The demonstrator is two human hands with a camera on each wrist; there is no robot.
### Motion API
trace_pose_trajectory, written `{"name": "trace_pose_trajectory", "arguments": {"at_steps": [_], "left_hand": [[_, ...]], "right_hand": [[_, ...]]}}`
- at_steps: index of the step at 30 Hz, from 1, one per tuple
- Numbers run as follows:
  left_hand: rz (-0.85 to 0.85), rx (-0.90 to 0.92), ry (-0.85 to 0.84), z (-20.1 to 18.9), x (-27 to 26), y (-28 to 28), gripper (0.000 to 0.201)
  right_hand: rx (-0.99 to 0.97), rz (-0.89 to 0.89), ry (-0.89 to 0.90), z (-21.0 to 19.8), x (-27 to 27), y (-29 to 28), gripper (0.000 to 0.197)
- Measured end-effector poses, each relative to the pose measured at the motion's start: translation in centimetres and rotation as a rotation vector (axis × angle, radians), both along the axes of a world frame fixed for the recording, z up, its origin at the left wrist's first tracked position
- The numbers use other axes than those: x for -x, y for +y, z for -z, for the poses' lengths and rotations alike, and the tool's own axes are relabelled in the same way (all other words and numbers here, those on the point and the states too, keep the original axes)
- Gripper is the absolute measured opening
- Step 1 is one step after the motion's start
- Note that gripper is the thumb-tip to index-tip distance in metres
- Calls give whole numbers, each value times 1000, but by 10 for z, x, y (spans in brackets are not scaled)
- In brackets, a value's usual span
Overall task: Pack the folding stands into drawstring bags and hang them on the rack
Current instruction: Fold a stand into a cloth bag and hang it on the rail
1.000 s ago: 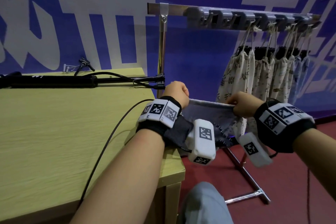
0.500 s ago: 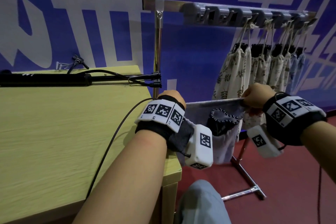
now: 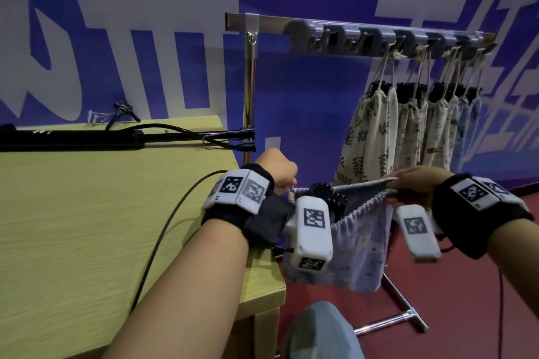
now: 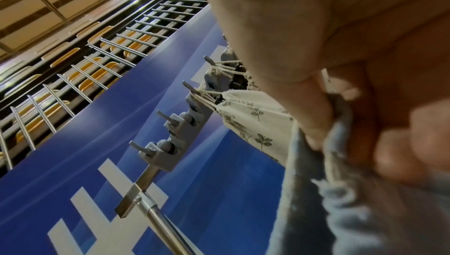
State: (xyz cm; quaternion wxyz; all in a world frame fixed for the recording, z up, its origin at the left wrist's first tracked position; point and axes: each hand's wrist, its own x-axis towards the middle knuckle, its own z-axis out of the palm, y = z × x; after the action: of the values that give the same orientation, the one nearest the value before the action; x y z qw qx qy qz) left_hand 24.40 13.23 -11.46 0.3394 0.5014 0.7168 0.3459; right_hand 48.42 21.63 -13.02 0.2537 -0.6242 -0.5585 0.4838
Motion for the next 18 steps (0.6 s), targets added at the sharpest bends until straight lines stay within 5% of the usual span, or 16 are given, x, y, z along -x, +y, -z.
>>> {"name": "trace_pose_trajectory", "arguments": {"at_steps": [5, 8, 14, 18], "left_hand": [[-118, -177, -519, -9, -4, -8, 30], [-156, -285, -668, -15, -6, -14, 31], [-57, -364, -723, -17, -10, -16, 36], [2, -402, -727, -17, -13, -17, 36]], "right_hand": [[-13, 14, -308, -2, -4, 2, 18], [-47, -28, -451, -1, 1, -1, 25], [-205, -145, -1050, 2, 24, -16, 22], [-164, -97, -1077, 3, 25, -19, 34]]}}
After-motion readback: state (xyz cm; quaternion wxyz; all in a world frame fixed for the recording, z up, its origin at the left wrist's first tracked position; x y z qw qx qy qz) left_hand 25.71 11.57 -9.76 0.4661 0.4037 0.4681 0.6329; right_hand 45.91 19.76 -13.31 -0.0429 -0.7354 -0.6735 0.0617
